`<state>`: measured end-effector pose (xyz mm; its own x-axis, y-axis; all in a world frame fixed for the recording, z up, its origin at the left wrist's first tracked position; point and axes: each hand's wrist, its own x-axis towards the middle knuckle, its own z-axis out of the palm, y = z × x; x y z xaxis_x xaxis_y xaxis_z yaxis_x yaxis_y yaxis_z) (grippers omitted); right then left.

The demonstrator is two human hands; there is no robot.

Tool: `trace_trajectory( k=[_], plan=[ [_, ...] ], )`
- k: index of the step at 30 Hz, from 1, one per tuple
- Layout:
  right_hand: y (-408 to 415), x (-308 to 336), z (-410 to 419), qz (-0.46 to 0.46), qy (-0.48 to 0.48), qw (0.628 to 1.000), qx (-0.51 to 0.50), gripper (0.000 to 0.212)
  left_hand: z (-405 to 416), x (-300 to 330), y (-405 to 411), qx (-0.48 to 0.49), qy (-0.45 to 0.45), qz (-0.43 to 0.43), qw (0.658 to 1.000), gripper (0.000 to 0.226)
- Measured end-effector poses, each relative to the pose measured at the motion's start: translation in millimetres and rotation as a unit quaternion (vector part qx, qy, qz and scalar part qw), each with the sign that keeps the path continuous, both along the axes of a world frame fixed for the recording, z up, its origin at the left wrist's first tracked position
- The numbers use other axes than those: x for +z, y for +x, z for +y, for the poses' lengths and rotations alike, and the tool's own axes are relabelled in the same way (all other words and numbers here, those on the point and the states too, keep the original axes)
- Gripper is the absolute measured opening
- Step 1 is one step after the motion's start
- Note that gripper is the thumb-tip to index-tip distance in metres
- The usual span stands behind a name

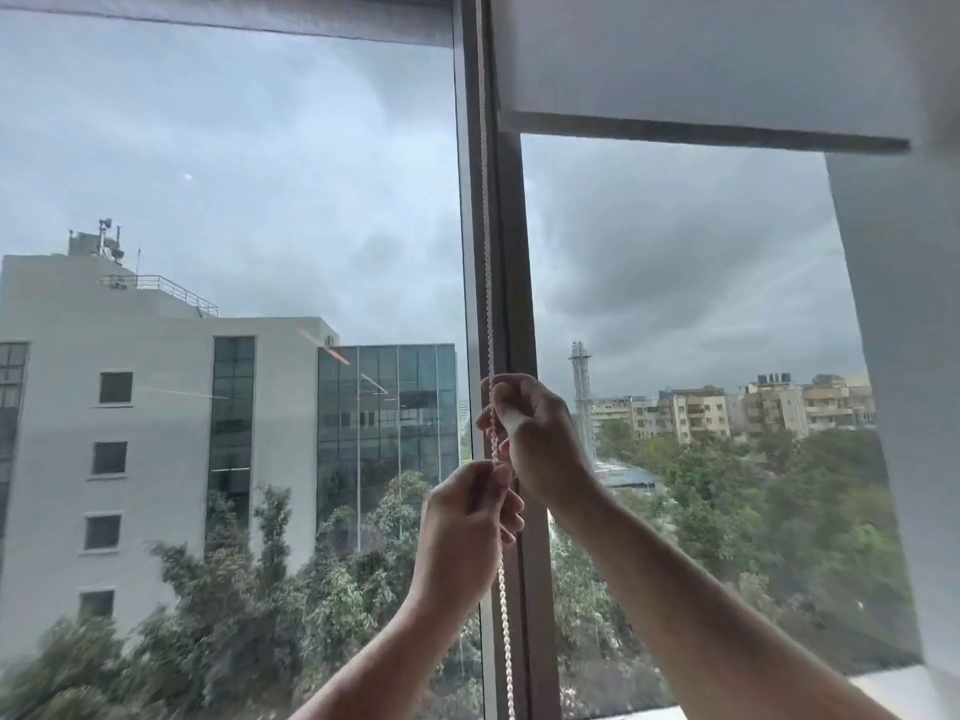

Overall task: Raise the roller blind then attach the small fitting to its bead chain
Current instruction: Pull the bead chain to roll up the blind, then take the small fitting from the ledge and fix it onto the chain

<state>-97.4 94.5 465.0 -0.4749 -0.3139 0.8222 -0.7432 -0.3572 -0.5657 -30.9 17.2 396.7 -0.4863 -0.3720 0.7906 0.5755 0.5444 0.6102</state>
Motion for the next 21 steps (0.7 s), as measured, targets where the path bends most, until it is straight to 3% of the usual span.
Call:
trace_trajectory(
  k=[9, 21],
  plan=[
    [-40, -112, 6, -0.028, 0.064, 0.996, -0.063, 0.012, -12, -91, -13, 0.022, 0.026, -0.055, 0.998, 0.008],
    [-117, -268, 36, -0.175, 0.172, 0.957, -0.154, 0.011, 0, -208, -29, 0.061, 0.051, -0.13, 0.988, 0.013]
  ],
)
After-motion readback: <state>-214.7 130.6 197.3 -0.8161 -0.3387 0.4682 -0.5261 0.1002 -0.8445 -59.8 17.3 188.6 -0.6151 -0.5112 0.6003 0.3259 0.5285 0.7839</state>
